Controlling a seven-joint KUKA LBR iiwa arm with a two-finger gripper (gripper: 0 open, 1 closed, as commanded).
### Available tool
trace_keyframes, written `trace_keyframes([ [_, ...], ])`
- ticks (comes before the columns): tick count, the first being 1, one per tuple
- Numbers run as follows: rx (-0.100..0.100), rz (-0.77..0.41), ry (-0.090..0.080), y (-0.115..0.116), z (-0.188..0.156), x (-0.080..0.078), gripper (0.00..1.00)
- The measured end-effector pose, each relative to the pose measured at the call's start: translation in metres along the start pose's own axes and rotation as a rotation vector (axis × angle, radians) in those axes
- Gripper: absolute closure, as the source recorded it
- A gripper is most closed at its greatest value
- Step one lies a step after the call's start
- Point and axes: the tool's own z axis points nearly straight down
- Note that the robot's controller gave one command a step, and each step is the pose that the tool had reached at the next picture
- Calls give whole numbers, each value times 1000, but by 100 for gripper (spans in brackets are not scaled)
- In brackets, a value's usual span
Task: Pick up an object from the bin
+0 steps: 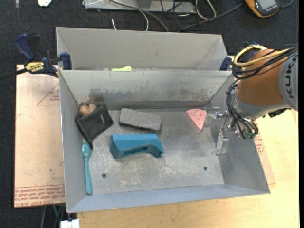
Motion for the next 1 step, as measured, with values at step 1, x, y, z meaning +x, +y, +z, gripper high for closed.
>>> trace_keyframes([
  [1,2,-2,-7,0,-4,-2,0],
])
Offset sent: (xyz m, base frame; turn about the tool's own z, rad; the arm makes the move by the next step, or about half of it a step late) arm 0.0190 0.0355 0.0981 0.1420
